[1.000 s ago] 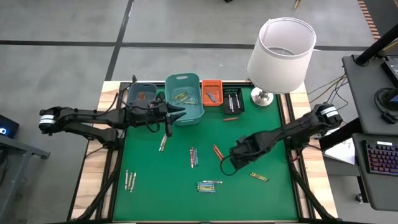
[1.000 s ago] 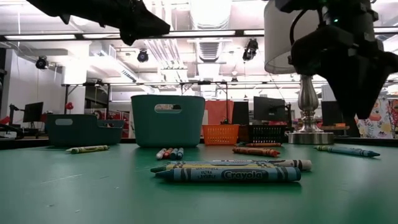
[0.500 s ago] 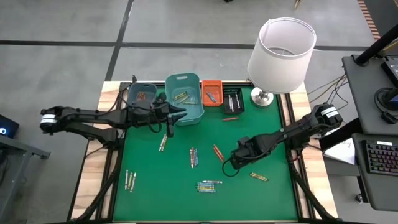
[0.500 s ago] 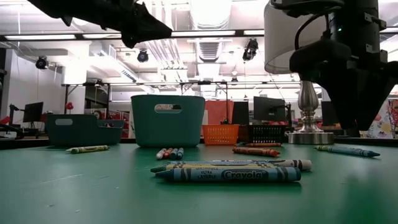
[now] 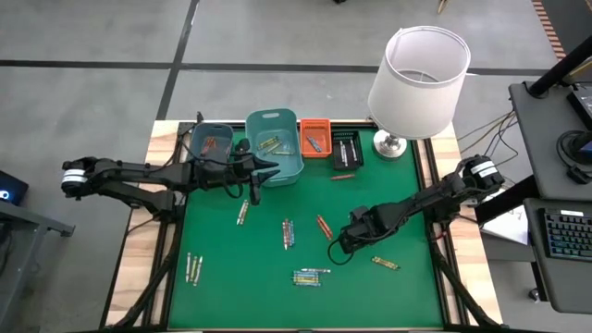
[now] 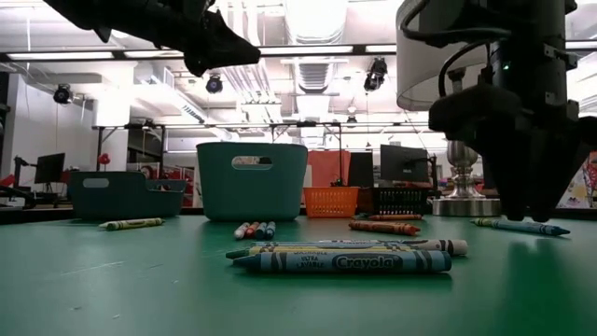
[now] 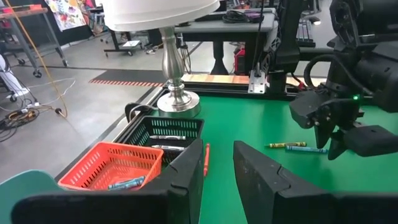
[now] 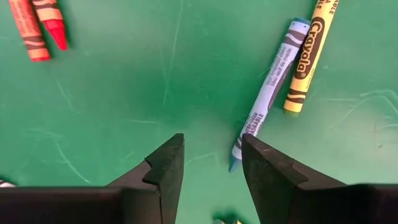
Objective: Sort crayons
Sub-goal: Put the blue crayon into the orange bin
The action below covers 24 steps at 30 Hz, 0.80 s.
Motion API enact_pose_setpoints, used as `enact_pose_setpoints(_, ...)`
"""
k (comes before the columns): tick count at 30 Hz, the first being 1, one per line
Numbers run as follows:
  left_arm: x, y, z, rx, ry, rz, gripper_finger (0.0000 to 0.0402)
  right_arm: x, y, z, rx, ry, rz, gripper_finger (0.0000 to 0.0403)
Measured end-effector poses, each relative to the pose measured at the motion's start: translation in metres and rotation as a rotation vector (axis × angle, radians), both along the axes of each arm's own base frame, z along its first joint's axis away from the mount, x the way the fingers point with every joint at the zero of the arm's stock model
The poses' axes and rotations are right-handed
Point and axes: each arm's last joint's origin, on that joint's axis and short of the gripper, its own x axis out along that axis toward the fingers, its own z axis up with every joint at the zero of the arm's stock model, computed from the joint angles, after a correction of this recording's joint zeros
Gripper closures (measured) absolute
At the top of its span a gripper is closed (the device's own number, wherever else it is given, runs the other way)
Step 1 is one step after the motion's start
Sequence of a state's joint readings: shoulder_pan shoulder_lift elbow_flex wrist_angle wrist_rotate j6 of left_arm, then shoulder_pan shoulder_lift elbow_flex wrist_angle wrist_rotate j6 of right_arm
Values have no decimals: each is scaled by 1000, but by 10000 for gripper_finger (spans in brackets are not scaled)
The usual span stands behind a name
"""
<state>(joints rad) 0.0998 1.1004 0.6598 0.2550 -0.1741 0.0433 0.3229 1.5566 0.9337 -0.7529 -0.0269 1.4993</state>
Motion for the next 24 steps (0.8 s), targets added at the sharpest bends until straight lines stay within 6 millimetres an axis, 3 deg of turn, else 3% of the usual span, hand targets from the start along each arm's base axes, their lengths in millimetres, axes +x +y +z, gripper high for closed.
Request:
enact_pose_setpoints(13,1,0,4,4,-43,0,331,-3,1,1,39,36,23,252)
enact_pose_setpoints(24,1,0,4,5,-48,0,331,0,0,-17,-8,64,39,254)
